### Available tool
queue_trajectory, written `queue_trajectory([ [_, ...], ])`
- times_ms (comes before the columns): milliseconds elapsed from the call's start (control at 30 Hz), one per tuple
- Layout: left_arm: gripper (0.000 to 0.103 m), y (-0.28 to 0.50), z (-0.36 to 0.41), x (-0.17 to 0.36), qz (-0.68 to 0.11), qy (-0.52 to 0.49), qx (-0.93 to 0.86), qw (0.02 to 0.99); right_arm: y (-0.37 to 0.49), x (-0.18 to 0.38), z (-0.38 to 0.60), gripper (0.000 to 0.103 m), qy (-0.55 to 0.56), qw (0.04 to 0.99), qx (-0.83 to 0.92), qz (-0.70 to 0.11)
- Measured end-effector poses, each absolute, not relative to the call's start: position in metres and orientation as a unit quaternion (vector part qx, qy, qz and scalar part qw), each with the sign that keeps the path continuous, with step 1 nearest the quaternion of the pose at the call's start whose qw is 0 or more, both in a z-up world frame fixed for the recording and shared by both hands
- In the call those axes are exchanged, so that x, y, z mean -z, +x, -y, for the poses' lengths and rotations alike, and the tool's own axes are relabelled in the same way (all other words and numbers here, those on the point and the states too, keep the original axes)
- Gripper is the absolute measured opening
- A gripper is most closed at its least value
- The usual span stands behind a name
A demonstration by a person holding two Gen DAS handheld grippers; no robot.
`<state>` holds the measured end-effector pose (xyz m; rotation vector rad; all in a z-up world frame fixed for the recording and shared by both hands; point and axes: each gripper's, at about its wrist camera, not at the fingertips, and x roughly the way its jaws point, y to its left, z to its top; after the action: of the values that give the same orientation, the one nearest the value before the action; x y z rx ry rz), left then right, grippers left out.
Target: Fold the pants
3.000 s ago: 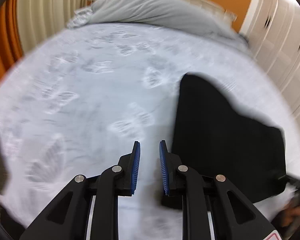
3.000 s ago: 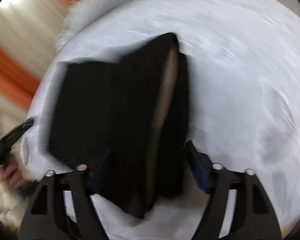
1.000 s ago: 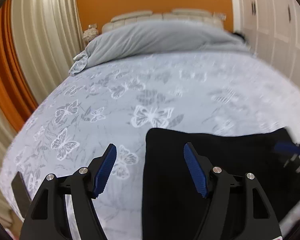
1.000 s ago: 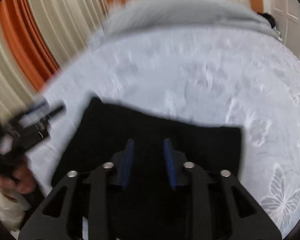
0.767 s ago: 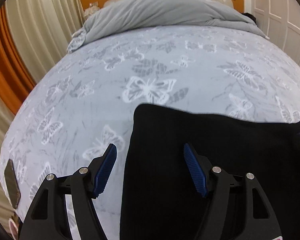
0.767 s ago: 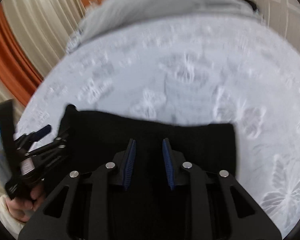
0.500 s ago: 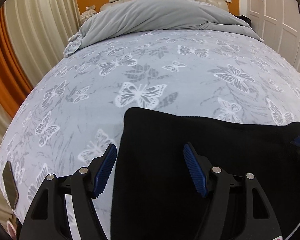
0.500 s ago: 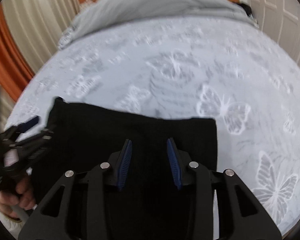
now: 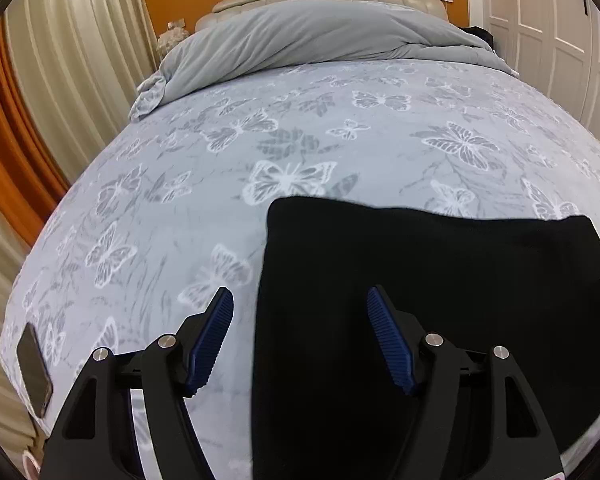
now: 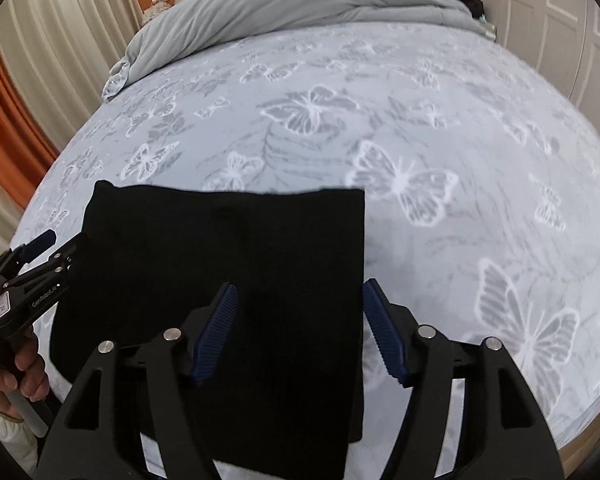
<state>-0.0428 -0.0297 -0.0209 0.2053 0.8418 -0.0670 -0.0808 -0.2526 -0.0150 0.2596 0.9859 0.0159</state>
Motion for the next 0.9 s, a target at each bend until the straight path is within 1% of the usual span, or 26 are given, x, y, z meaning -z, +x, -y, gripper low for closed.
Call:
queue_trajectory([
  [33,0.068,-0.047,0.022,0.022,-0.415,0.089,0.037,0.905,-0.084,0.017,0.254,0.063,0.128,0.871,-0.011,-0.475],
  [100,0.074,-0.053,0.007,0.024,-0.434,0.056,0.055,0.897,-0.092,0.020,0.256,0.067,0.134,0.865,-0.016,-0.483],
  [167,0.077,-0.060,-0.011,0.027,-0.455,0.014,0.071,0.888,-0.100,0.023,0.257,0.074,0.135,0.859,-0.029,-0.492],
  [267,0.087,-0.067,-0.027,0.034,-0.467,-0.004,0.080,0.881,-0.109,0.029,0.255,0.075,0.135,0.853,-0.051,-0.501],
  [300,0.087,-0.070,-0.030,0.037,-0.469,-0.002,0.085,0.879,-0.110,0.030,0.254,0.075,0.133,0.853,-0.050,-0.502],
  [333,0.087,-0.071,-0.031,0.040,-0.472,-0.001,0.091,0.877,-0.112,0.031,0.253,0.073,0.130,0.854,-0.050,-0.501],
  [367,0.087,-0.073,-0.032,0.044,-0.475,-0.003,0.097,0.874,-0.113,0.031,0.252,0.054,0.129,0.856,-0.056,-0.498],
  [400,0.088,-0.074,-0.036,0.047,-0.477,-0.015,0.099,0.873,-0.113,0.028,0.249,0.047,0.126,0.859,-0.061,-0.493],
  [433,0.089,-0.074,-0.040,0.049,-0.482,-0.034,0.098,0.870,-0.115,0.024,0.248,0.038,0.118,0.865,-0.056,-0.484],
  [467,0.089,-0.073,-0.044,0.049,-0.487,-0.048,0.098,0.867,-0.115,0.018,0.246,0.025,0.113,0.870,-0.057,-0.476],
  [533,0.089,-0.072,-0.049,0.047,-0.491,-0.073,0.098,0.862,-0.112,0.005,0.247,0.016,0.149,0.871,-0.090,-0.459],
  [633,0.089,-0.073,-0.052,0.036,-0.470,-0.080,0.090,0.875,-0.104,-0.028,0.240,0.013,0.189,0.875,-0.148,-0.421],
  [733,0.089,-0.075,-0.046,0.025,-0.445,-0.057,0.084,0.890,-0.096,-0.066,0.224,0.011,0.189,0.884,-0.189,-0.383],
  [800,0.089,-0.077,-0.043,0.021,-0.434,-0.047,0.080,0.896,-0.098,-0.087,0.217,0.010,0.170,0.896,-0.197,-0.360],
  [833,0.089,-0.079,-0.041,0.019,-0.428,-0.039,0.082,0.899,-0.100,-0.090,0.217,0.010,0.154,0.902,-0.193,-0.355],
  [900,0.089,-0.080,-0.039,0.018,-0.423,-0.024,0.085,0.902,-0.099,-0.071,0.230,0.011,0.128,0.905,-0.142,-0.380],
])
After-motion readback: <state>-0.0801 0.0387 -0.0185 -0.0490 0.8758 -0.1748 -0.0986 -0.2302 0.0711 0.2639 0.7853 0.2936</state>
